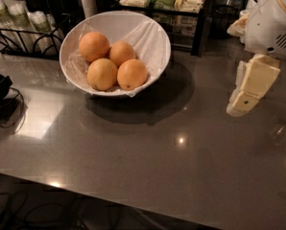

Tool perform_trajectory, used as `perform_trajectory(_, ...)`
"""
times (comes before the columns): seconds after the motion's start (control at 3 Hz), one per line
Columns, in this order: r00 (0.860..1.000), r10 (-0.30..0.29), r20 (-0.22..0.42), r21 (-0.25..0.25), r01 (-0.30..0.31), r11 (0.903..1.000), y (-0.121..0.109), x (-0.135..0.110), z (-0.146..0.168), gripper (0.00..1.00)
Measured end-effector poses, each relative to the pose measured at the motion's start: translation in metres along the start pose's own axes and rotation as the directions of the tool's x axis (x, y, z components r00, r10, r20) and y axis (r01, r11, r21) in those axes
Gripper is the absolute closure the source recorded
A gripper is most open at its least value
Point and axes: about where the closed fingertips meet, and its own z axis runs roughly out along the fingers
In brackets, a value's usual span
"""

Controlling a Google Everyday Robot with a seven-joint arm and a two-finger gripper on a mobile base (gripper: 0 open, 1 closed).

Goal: Pick orange from white bowl

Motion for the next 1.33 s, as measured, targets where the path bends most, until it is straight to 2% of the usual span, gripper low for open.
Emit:
perform_trajectory(0.33, 0.996, -0.051, 0.072, 0.018, 0.050, 0.9986, -0.002, -0.035, 0.002, 0.00)
perform_trajectory(1.0, 0.995, -0.032, 0.095, 0.021, 0.030, 0.9993, -0.006, -0.040, 0.007, 0.00)
perform_trajectory(1.33, 0.981, -0.015, 0.195, 0.017, 0.012, 0.9998, -0.017, -0.075, 0.022, 0.00)
